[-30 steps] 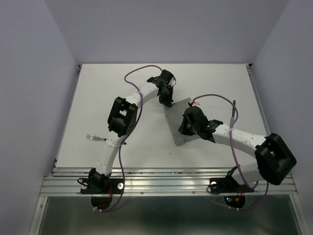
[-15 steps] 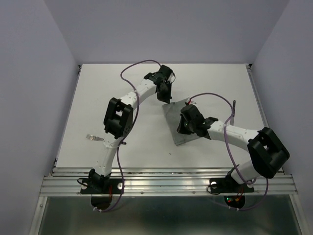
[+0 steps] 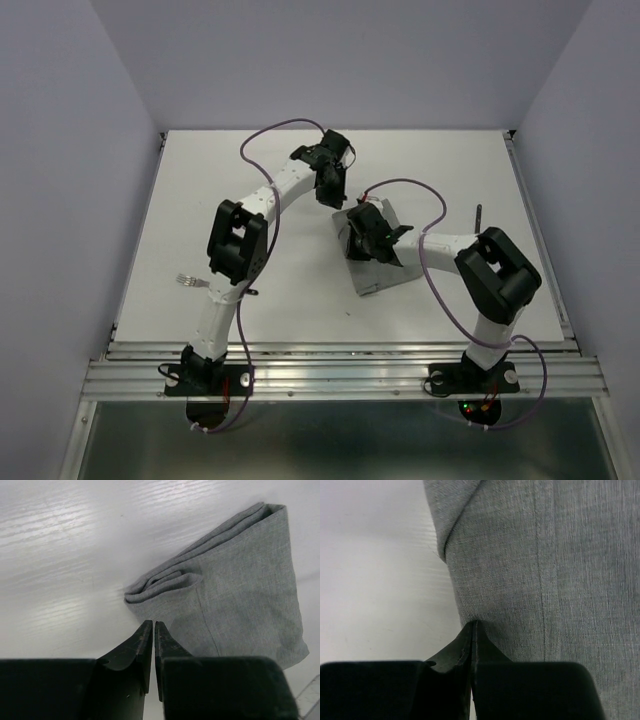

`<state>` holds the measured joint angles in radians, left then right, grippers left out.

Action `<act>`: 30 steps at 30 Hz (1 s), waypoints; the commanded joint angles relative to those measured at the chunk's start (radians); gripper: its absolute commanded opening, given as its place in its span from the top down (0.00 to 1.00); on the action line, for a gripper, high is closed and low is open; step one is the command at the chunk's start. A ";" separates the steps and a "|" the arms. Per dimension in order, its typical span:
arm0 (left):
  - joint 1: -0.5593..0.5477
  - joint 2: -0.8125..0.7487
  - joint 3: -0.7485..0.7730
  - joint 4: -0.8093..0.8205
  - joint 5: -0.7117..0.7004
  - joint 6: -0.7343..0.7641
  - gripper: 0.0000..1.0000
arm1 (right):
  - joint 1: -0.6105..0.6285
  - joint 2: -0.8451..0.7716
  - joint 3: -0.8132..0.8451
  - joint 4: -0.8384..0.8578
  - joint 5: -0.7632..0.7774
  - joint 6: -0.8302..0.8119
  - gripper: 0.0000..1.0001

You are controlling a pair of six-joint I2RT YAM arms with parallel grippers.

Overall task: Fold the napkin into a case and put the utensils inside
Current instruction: Pick up the 2/3-rectangle-folded napkin at the center of the board.

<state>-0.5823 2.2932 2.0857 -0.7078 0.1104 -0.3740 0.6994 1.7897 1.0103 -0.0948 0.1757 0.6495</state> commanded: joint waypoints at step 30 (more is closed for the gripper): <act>0.102 -0.489 -0.527 0.160 -0.005 -0.060 0.85 | -0.305 -0.156 -0.231 0.004 -0.163 -0.040 0.95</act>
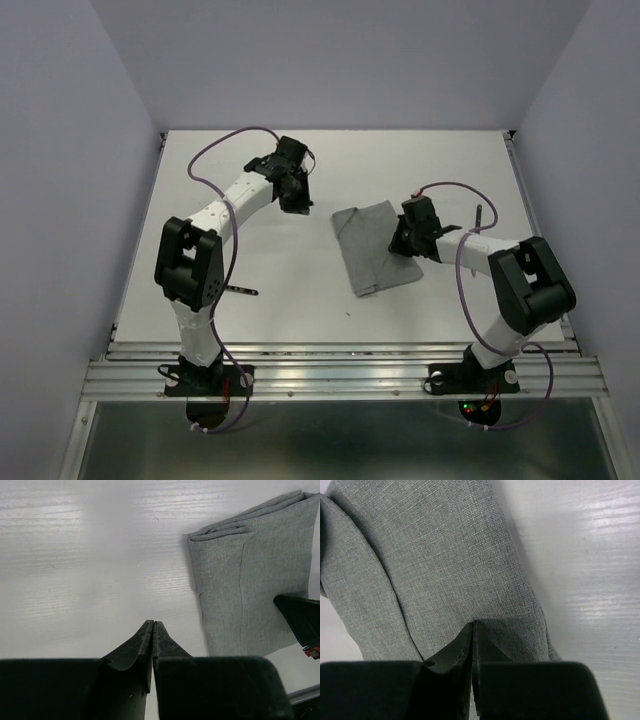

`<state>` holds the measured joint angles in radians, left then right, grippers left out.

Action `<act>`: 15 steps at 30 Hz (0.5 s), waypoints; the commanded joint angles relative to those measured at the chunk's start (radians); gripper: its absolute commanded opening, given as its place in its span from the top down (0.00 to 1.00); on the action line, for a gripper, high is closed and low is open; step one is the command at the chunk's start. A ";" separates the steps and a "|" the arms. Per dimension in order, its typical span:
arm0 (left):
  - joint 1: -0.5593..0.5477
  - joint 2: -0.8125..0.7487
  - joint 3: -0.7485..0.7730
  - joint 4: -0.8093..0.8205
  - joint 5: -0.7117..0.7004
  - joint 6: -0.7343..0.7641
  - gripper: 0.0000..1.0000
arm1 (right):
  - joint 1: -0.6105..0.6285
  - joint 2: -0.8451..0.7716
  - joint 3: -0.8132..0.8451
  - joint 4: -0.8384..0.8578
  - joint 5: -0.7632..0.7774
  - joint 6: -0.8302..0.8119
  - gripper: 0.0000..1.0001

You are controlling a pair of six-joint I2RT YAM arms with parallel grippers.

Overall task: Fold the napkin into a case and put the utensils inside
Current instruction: Pick up the 2/3-rectangle-folded napkin at the center of the board.

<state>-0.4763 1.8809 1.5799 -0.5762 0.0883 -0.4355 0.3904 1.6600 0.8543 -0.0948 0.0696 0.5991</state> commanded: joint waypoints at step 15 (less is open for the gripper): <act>-0.114 -0.043 -0.035 0.058 0.047 0.044 0.87 | 0.074 -0.302 -0.181 -0.140 -0.056 0.022 0.86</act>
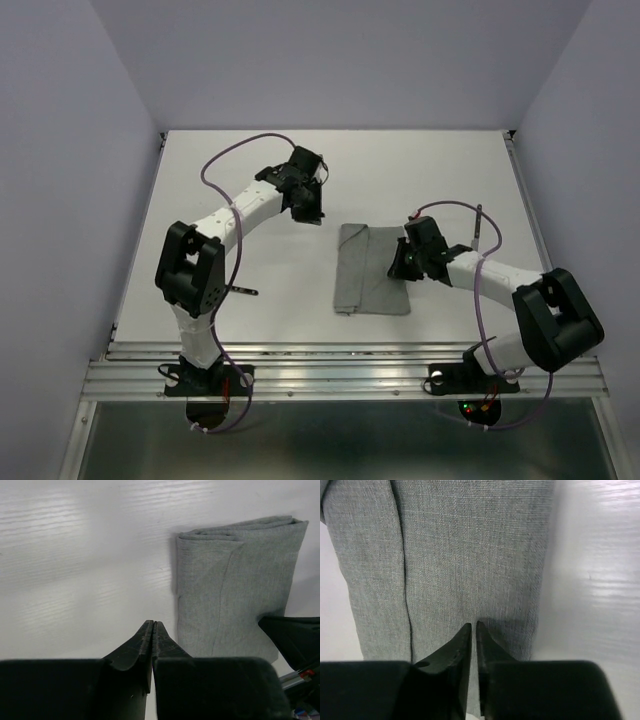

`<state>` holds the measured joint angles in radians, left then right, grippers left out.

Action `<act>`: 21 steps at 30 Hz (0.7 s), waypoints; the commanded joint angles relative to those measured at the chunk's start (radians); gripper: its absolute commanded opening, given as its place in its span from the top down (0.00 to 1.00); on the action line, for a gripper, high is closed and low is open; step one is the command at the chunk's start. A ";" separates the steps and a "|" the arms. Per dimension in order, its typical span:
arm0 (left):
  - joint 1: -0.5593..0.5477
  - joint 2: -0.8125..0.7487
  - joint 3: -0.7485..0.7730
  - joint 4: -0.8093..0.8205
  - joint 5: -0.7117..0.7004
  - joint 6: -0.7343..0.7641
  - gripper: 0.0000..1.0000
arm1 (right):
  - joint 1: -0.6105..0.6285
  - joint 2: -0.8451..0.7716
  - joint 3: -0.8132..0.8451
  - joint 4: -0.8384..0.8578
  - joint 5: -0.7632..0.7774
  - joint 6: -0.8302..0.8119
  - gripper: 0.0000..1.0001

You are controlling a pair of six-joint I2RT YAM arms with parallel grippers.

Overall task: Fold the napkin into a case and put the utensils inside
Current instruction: Pick up the 2/3-rectangle-folded napkin at the center of the board.

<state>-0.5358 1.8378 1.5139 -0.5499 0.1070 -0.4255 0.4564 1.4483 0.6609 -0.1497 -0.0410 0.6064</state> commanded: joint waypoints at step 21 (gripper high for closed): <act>-0.064 0.176 0.255 -0.024 0.020 0.080 0.92 | -0.111 0.257 0.370 -0.068 0.158 -0.086 0.75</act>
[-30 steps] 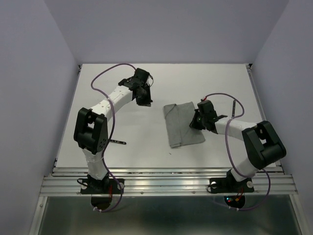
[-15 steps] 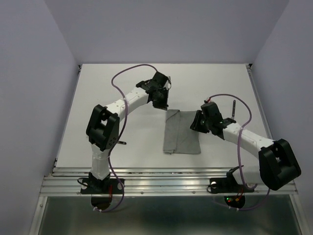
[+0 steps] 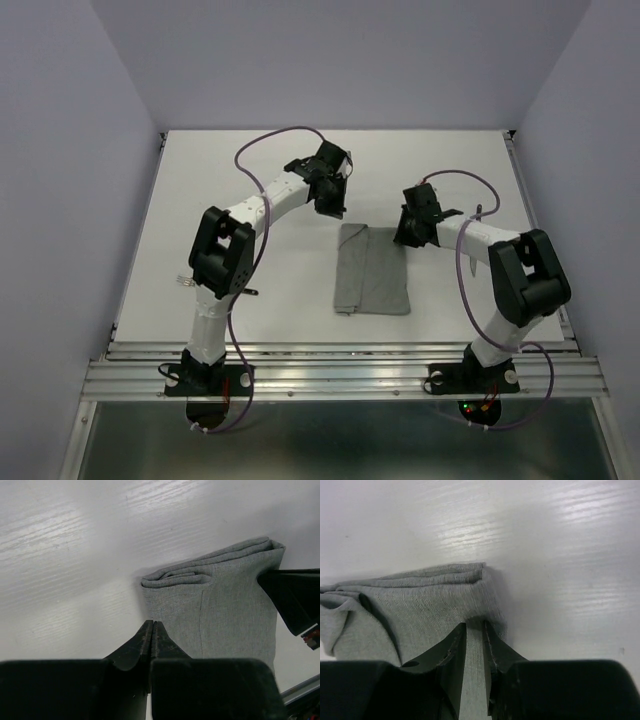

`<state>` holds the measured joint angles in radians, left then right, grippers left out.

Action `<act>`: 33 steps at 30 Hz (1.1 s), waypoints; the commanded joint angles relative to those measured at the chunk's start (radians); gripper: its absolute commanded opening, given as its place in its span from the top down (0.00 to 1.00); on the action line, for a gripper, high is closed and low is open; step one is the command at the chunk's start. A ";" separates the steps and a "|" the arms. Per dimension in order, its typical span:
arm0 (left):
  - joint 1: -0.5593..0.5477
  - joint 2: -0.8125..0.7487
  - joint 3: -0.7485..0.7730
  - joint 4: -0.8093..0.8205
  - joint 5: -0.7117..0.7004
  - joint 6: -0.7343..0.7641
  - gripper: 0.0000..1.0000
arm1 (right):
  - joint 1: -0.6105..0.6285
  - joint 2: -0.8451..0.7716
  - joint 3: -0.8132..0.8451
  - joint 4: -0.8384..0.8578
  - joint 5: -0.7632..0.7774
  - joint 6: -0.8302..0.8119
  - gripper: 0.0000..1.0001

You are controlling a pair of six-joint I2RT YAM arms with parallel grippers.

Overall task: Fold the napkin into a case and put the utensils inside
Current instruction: Pick up the 2/3-rectangle-folded napkin at the center of the board.

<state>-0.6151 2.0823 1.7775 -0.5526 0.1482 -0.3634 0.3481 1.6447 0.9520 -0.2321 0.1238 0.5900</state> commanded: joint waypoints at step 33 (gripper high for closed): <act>0.018 -0.104 -0.199 0.057 0.031 0.047 1.00 | 0.144 0.165 0.228 0.039 -0.151 -0.322 0.73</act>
<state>-0.5941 1.9396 1.5139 -0.5186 0.1711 -0.3302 0.4915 1.8641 1.1759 -0.1974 -0.0307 0.2584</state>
